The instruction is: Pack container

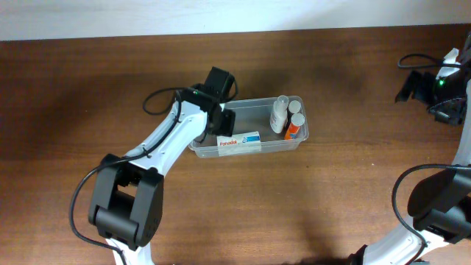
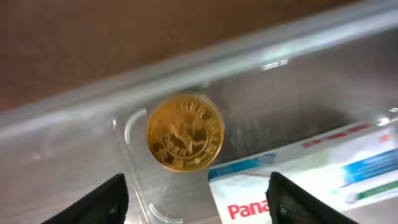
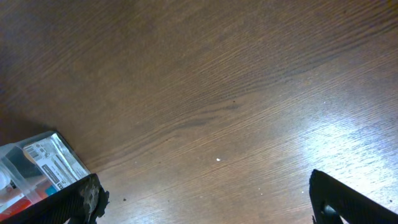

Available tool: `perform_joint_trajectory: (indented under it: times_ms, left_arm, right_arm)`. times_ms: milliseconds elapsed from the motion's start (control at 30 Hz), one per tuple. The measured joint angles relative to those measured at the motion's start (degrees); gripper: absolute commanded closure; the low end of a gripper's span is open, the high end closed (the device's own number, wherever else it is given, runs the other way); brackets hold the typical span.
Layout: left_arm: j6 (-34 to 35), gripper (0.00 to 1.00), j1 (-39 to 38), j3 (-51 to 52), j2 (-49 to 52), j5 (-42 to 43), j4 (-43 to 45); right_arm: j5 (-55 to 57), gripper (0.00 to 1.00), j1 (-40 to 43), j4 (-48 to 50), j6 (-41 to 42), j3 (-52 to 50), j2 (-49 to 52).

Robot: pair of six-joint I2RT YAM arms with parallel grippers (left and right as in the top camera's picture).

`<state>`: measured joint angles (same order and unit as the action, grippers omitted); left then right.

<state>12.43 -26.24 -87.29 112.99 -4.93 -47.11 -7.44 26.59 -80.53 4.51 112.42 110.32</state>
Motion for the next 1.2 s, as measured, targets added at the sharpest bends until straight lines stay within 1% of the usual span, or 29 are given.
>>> perform_joint_trajectory:
  times_ms: [100,167,233,433,533,733,900,1000,1200]
  left_arm:
    - [-1.9,0.22,0.0,-6.0,0.1,1.4,-4.6]
    - [-3.1,0.14,0.0,-11.9,0.2,3.3,-8.6]
    - [-3.6,0.01,0.0,-16.5,0.2,4.2,-12.1]
    - [-4.5,0.01,0.0,-29.6,0.1,5.1,-21.7]
    - [-4.5,0.01,0.0,-32.4,-0.8,3.8,-26.8]
    - [-4.3,0.01,0.0,-32.6,-7.5,2.6,-34.7]
    - [-4.2,0.01,0.0,-33.1,-15.1,2.5,-43.3]
    - [-4.2,0.01,0.0,-33.5,-17.5,2.6,-48.8]
    - [-4.2,0.01,0.0,-33.5,-18.7,2.6,-49.2]
  right_arm:
    - [0.0,0.02,0.0,0.0,0.0,0.0,0.0]
    - [0.0,0.02,0.0,0.0,0.0,0.0,0.0]
    - [0.0,0.02,0.0,0.0,0.0,0.0,0.0]
    - [0.0,0.02,0.0,0.0,0.0,0.0,0.0]
    - [0.0,0.02,0.0,0.0,0.0,0.0,0.0]
    - [0.0,0.02,0.0,0.0,0.0,0.0,0.0]
    - [0.0,0.02,0.0,0.0,0.0,0.0,0.0]
    - [0.0,0.02,0.0,0.0,0.0,0.0,0.0]
    - [0.0,0.01,0.0,0.0,0.0,0.0,0.0]
